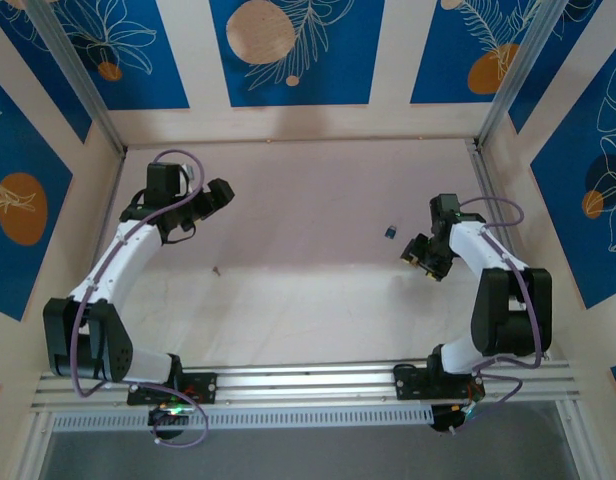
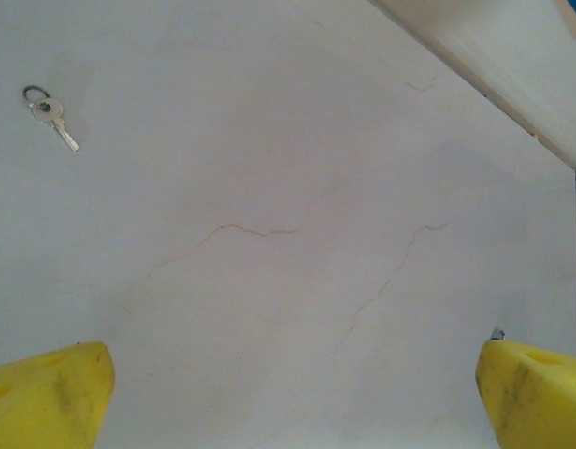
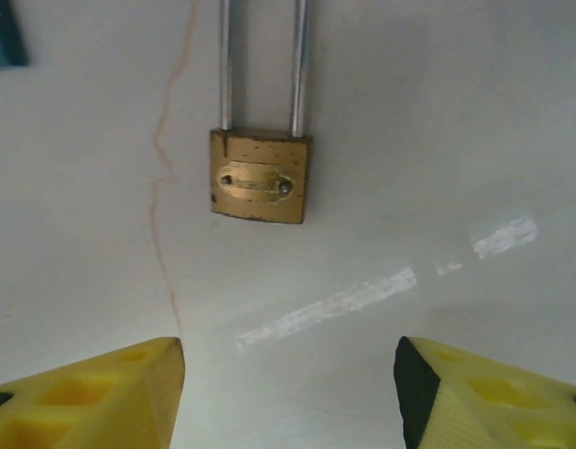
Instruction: Unlock with the key
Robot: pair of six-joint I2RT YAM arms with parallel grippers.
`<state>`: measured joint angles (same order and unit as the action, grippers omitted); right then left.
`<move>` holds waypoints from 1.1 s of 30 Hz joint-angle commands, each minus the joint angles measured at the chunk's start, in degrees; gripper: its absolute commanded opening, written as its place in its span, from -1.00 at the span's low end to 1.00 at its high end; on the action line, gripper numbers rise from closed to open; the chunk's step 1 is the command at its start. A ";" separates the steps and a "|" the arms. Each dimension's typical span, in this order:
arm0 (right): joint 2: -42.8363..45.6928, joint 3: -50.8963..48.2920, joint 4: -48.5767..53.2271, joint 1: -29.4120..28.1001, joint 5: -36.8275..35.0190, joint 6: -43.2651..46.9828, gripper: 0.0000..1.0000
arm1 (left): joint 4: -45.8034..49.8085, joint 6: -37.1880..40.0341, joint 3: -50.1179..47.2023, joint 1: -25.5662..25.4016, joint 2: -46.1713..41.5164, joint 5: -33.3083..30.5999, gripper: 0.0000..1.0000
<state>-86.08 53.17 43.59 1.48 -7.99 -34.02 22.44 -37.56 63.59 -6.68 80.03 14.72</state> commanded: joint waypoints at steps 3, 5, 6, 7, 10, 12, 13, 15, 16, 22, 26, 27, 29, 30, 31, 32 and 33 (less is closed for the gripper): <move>-1.88 0.19 1.18 -0.42 1.43 0.30 0.26 | 2.02 0.17 2.33 -0.50 1.63 1.15 0.97; -2.16 0.27 1.11 -0.63 0.57 0.52 0.26 | 1.77 0.02 2.39 -0.52 1.96 1.31 0.97; -2.47 0.27 0.59 -0.69 0.22 0.63 0.26 | 1.85 -0.13 2.33 -0.47 2.14 1.43 0.97; -2.81 0.55 0.28 -0.53 0.19 0.85 0.27 | 1.88 -0.17 2.44 -0.51 2.32 1.66 0.97; -5.25 2.59 0.12 -0.43 -0.15 1.40 0.27 | 1.71 -0.23 2.37 -0.49 2.42 1.90 0.97; -7.02 4.36 0.56 -0.41 -1.16 1.96 0.27 | 1.75 0.10 2.34 -0.48 2.35 1.48 0.97; -7.94 5.23 0.68 -0.40 -1.77 2.28 0.26 | 1.76 0.10 2.25 -0.48 2.27 1.24 0.98; -9.49 6.66 0.80 -0.38 -2.62 2.88 0.26 | 1.75 0.12 2.23 -0.51 2.25 1.01 0.98; -10.41 7.50 1.13 -0.40 -2.98 3.67 0.14 | 1.77 0.16 2.26 -0.46 2.24 1.10 0.98; -13.44 9.84 2.03 -0.33 -4.62 4.39 0.10 | 1.21 -0.40 2.10 -0.48 2.33 2.38 0.98; -14.13 10.37 1.93 -0.32 -5.11 4.58 0.07 | 1.07 -0.58 2.11 -0.52 2.32 2.68 0.98; -14.29 10.43 1.74 -0.26 -4.90 4.71 0.06 | 1.20 -0.63 2.08 -0.50 2.37 2.67 0.98; -14.62 10.45 1.15 -0.25 -4.54 4.87 0.02 | 1.19 -0.72 2.11 -0.49 2.24 2.70 0.99; -14.76 10.51 0.83 -0.25 -4.37 5.00 0.02 | 1.14 -0.79 2.08 -0.52 2.11 2.72 0.99; -14.88 10.65 0.77 -0.29 -4.34 5.05 0.02 | 1.08 -0.92 2.07 -0.52 2.02 2.86 0.98; -15.12 10.78 0.48 -0.31 -3.81 5.31 0.02 | 1.05 -0.94 2.07 -0.52 1.90 2.96 0.99; -15.23 10.89 0.33 -0.33 -3.31 5.52 0.01 | 1.06 -1.04 2.07 -0.51 1.73 3.12 0.99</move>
<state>-100.55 62.63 43.75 1.15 -12.14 -29.65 23.20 -37.67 64.25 -6.68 82.00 16.47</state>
